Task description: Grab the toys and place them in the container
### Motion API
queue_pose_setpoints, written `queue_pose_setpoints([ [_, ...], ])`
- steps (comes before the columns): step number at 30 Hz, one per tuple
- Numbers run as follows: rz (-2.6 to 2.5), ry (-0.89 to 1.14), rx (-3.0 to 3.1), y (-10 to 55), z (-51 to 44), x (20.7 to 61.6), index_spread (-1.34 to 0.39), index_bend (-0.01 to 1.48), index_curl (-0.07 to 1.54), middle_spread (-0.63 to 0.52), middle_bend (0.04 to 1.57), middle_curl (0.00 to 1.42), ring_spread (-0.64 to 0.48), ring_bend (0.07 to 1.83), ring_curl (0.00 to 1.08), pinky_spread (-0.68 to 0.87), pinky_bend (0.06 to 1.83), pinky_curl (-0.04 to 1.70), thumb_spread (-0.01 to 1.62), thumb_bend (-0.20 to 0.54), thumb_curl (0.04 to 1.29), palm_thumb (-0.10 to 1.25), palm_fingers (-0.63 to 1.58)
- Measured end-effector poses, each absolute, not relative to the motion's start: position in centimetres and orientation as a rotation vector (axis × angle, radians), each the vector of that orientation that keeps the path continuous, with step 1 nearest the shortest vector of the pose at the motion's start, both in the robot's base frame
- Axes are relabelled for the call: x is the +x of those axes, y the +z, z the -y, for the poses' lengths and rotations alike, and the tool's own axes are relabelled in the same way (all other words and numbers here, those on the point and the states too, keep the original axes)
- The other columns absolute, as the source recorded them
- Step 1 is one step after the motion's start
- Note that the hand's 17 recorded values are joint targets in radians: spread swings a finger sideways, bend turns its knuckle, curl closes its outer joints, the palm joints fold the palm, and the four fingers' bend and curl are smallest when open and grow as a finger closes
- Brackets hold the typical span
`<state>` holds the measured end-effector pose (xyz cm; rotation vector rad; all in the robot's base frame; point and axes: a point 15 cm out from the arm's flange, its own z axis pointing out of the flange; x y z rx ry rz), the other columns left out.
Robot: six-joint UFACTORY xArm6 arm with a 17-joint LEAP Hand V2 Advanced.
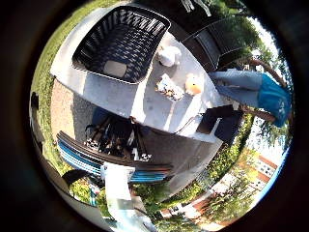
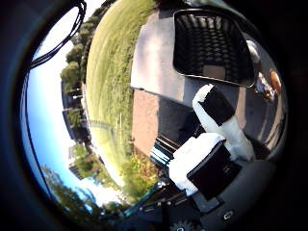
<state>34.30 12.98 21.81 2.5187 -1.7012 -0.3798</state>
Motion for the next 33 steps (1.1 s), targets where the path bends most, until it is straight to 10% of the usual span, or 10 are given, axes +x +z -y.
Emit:
queue_pose_setpoints([
  [19, 2.054, -0.27, 2.323, 22.9, 2.3, 45.1, -0.15, 0.17, 0.35, 0.05, 0.17, 0.32, 0.27, 0.21, 0.31, 0.4, 0.22, 0.27, 1.29, -0.02, 0.36, 0.67, 0.17],
  [33, 2.065, -0.388, 2.156, 6.3, 13.8, 45.3, -0.14, 0.16, 0.3, 0.04, 0.18, 0.33, 0.26, 0.22, 0.32, 0.39, 0.25, 0.28, 1.22, -0.027, 0.35, 0.6, 0.15],
])
